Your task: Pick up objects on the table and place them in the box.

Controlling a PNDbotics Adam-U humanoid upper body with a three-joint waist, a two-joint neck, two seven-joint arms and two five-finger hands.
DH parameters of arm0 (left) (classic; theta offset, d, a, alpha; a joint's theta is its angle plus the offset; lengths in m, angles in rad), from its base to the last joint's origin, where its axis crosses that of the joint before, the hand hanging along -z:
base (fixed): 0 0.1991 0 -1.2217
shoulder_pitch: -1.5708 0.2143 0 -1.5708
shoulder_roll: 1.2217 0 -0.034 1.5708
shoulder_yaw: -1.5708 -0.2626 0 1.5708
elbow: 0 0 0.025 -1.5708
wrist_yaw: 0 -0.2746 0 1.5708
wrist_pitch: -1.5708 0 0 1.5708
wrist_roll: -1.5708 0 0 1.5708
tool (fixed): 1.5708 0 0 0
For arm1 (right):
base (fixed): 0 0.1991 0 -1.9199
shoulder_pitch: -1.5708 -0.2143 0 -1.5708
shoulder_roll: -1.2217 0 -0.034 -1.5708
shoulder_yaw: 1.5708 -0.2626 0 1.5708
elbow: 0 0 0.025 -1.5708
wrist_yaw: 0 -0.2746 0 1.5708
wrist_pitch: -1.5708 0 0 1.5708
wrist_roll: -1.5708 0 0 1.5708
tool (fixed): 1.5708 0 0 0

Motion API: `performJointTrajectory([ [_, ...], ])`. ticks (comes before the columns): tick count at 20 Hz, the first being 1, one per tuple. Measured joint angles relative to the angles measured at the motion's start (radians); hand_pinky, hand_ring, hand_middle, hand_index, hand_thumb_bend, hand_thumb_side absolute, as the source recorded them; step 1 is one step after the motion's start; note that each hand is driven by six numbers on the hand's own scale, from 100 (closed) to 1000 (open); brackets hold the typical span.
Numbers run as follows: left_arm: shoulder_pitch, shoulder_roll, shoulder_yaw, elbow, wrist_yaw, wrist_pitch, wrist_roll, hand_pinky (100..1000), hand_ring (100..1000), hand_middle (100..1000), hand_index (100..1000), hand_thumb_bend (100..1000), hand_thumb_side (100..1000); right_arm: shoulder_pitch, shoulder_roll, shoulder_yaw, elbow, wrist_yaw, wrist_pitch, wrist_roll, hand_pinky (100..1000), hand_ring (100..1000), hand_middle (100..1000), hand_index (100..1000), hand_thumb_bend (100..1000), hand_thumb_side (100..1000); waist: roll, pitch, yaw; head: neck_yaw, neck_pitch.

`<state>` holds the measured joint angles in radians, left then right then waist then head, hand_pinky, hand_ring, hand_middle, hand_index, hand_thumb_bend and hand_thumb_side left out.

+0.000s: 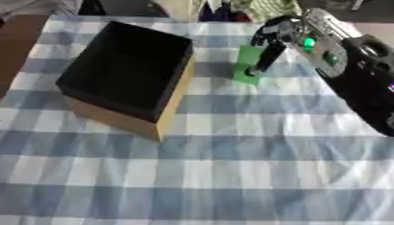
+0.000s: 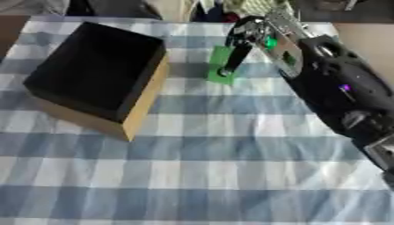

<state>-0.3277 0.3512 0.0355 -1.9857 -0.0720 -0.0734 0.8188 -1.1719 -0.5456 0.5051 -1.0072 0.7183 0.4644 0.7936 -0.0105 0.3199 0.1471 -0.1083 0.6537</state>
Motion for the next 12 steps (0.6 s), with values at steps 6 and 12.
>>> performJointTrajectory([
  [6, -0.001, 0.0, 0.0, 0.0, 0.0, 0.0, 0.0, 603, 721, 576, 709, 275, 359, -0.002, 0.01, -0.009, 0.016, 0.018, 0.003, -0.003, 976, 1000, 744, 794, 308, 162, 0.0, 0.0, 0.002, -0.001, -0.002],
  [12, -0.007, 0.0, 0.0, 0.0, 0.0, -0.001, -0.001, 604, 720, 577, 710, 274, 360, -0.004, 0.018, -0.016, 0.017, 0.047, 0.007, -0.007, 968, 982, 628, 726, 308, 100, -0.001, 0.0, 0.001, -0.001, -0.006],
])
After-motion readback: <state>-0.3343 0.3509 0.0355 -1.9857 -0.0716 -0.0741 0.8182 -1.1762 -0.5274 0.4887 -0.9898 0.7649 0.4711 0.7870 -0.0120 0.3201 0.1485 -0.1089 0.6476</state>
